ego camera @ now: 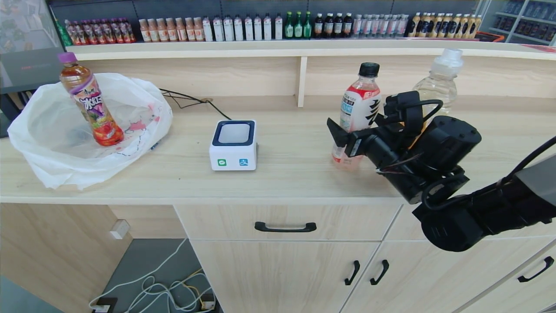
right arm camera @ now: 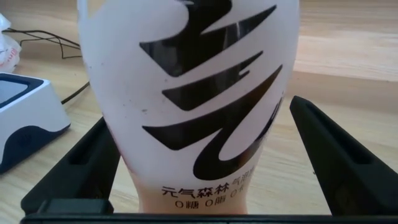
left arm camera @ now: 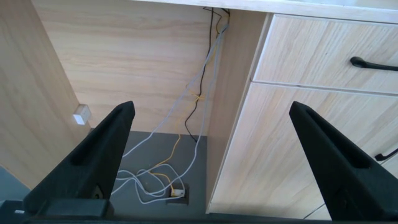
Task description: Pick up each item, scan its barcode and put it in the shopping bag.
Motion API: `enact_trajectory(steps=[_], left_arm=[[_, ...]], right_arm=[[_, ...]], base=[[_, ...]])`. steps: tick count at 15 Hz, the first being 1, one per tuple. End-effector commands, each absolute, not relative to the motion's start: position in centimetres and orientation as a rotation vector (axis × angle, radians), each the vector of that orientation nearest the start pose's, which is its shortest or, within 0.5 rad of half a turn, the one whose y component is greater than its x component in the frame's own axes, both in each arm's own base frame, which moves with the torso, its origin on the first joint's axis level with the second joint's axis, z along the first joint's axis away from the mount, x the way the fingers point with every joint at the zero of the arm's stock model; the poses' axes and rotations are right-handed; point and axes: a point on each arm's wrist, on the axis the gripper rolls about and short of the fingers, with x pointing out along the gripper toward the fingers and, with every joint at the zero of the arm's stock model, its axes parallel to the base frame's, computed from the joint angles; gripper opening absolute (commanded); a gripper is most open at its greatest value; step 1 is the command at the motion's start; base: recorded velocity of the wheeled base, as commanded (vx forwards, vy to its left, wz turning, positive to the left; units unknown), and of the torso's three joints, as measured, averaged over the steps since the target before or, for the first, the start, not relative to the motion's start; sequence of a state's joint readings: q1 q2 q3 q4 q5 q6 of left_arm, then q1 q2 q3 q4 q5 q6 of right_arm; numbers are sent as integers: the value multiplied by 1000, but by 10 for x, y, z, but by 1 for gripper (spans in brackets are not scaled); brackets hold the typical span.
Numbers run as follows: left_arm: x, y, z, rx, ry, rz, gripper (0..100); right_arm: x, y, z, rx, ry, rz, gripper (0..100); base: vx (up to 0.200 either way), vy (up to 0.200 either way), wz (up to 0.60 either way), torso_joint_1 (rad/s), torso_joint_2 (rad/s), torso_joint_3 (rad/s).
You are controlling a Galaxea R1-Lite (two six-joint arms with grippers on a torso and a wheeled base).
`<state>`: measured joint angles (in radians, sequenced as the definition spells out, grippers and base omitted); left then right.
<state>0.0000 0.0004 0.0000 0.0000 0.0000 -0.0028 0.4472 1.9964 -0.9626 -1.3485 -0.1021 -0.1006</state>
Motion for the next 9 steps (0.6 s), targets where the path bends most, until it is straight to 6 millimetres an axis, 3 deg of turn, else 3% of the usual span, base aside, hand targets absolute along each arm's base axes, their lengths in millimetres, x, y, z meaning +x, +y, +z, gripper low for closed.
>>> enact_trajectory(steps=[1,6,7,9], left_arm=[[-23,0,75,-3,0,0,100],[-23,0,75,-3,0,0,100],[-23,0,75,-5,0,0,100],[-23,0,75,-5,0,0,100]], right_arm=[[340,161,194,-13,-324,326,100],[336,168,194,-16,-327,346,100],[336,168,195,-15,-328,346,0],[334,168,197,-13,-333,347,0]], base=[[0,0,0,0,0,0],[0,0,0,0,0,0],[0,0,0,0,0,0],[0,0,0,0,0,0]])
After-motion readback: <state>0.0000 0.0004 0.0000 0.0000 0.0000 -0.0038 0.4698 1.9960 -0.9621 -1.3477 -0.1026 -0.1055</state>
